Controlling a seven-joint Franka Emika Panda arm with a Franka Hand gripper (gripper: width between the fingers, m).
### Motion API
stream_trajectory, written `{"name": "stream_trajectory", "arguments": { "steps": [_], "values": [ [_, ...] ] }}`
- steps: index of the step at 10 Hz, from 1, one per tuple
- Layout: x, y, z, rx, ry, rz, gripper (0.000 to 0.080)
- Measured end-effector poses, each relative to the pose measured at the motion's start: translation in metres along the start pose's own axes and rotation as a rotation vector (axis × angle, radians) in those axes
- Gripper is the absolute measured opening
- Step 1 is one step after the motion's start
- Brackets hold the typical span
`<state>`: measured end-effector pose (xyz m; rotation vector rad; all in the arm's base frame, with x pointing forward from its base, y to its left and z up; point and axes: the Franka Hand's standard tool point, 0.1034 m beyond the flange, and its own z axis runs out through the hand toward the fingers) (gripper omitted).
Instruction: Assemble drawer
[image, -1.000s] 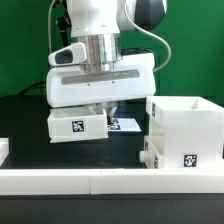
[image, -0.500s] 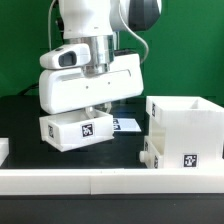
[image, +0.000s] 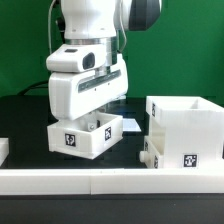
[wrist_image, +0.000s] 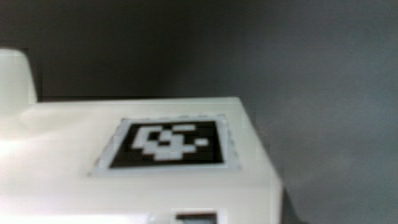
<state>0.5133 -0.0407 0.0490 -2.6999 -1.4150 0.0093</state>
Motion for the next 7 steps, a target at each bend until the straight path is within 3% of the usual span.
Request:
{"name": "stream_trajectory", "arguments": {
  "steps": [4, 7],
  "values": [
    [0.0019, 0.0075, -0.0029, -0.019, -0.024, -0.430, 0.0044],
    [0.0010, 0.0095, -0.0029, -0.020, -0.034, -0.613, 0.0044]
  ]
}}
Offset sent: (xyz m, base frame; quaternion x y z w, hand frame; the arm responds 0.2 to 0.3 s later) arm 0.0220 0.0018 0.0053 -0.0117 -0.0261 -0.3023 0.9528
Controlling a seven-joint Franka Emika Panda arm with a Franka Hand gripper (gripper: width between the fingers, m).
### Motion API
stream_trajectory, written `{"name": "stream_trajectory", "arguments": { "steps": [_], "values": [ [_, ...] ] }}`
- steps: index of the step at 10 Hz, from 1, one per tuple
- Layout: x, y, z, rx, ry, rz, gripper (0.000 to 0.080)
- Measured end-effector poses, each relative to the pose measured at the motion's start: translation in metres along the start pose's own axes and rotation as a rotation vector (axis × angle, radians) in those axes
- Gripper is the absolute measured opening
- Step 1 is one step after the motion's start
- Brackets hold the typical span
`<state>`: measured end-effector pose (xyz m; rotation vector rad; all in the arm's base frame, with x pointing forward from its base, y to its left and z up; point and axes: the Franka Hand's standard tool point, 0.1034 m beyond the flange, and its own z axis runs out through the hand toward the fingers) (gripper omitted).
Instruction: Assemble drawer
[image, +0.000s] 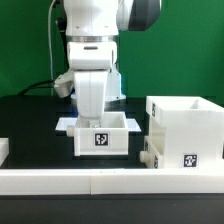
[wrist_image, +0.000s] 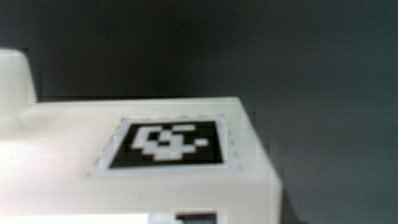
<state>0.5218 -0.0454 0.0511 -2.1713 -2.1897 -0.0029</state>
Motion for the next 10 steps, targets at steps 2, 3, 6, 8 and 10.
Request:
{"name": "stream_trajectory", "arguments": {
  "steps": [2, 3, 6, 8, 10],
  "values": [
    [0.001, 0.000, 0.000, 0.001, 0.000, -0.002, 0.0044],
    [0.005, 0.002, -0.001, -0.003, 0.001, -0.001, 0.0044],
    [0.016, 0.017, -0.006, -0.038, -0.002, 0.014, 0.0044],
    [0.020, 0.021, -0.006, -0.063, -0.002, 0.021, 0.0044],
    [0.018, 0.020, -0.005, -0.059, -0.002, 0.024, 0.0044]
  ]
}}
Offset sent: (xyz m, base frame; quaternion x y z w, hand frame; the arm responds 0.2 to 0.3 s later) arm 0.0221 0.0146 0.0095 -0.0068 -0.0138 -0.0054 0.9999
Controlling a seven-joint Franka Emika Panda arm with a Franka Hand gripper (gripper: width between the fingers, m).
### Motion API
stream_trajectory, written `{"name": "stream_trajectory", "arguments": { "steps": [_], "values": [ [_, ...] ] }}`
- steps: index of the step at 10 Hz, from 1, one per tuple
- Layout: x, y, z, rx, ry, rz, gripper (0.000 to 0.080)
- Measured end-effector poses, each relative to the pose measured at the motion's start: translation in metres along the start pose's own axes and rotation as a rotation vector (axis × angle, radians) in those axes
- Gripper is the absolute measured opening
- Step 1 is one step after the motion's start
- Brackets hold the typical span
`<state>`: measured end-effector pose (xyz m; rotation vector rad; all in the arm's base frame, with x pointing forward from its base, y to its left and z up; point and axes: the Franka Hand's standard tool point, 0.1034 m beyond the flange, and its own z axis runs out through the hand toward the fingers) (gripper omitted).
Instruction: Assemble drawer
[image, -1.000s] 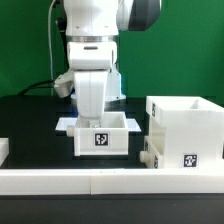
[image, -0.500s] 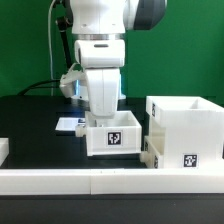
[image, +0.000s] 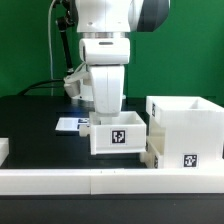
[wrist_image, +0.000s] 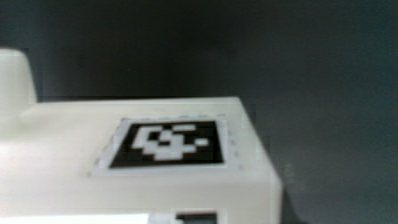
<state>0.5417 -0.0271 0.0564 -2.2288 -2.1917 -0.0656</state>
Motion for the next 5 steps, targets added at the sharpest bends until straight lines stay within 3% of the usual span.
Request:
{"name": "stream_trajectory", "arguments": {
  "steps": [5],
  "values": [
    [0.012, 0.002, 0.000, 0.000, 0.000, 0.014, 0.0044]
  ]
}}
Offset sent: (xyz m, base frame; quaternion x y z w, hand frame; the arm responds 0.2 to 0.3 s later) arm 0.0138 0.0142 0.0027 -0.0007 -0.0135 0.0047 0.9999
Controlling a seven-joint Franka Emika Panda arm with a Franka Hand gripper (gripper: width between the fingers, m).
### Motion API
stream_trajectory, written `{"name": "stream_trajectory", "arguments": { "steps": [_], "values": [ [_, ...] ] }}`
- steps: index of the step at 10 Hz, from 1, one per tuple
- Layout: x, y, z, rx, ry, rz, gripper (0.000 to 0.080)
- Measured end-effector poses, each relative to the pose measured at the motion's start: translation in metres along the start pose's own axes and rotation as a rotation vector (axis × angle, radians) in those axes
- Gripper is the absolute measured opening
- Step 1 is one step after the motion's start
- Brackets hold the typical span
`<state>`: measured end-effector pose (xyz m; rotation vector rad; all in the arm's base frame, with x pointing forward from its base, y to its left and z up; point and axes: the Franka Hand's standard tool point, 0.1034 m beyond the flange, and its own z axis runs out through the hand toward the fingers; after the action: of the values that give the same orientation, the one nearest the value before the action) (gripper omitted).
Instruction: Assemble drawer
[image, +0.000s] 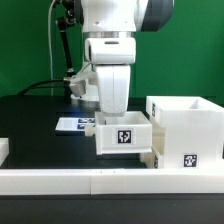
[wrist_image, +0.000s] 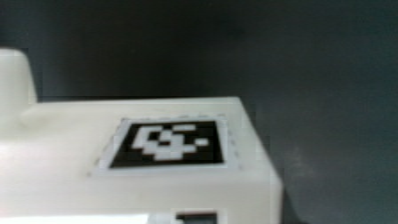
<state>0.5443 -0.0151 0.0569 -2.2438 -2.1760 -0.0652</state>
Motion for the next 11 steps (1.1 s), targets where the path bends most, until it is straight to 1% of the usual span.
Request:
{"name": "stream_trajectory", "arguments": {
  "steps": [3, 4, 11],
  "values": [
    [0.0002, -0.0012, 0.0010, 0.004, 0.000, 0.001, 0.0044],
    [-0.0003, -0.0036, 0.0017, 0.021, -0.001, 0.001, 0.0044],
    [0.0006, -0.0053, 0.0031, 0.024, 0.000, 0.001, 0.0044]
  ]
}}
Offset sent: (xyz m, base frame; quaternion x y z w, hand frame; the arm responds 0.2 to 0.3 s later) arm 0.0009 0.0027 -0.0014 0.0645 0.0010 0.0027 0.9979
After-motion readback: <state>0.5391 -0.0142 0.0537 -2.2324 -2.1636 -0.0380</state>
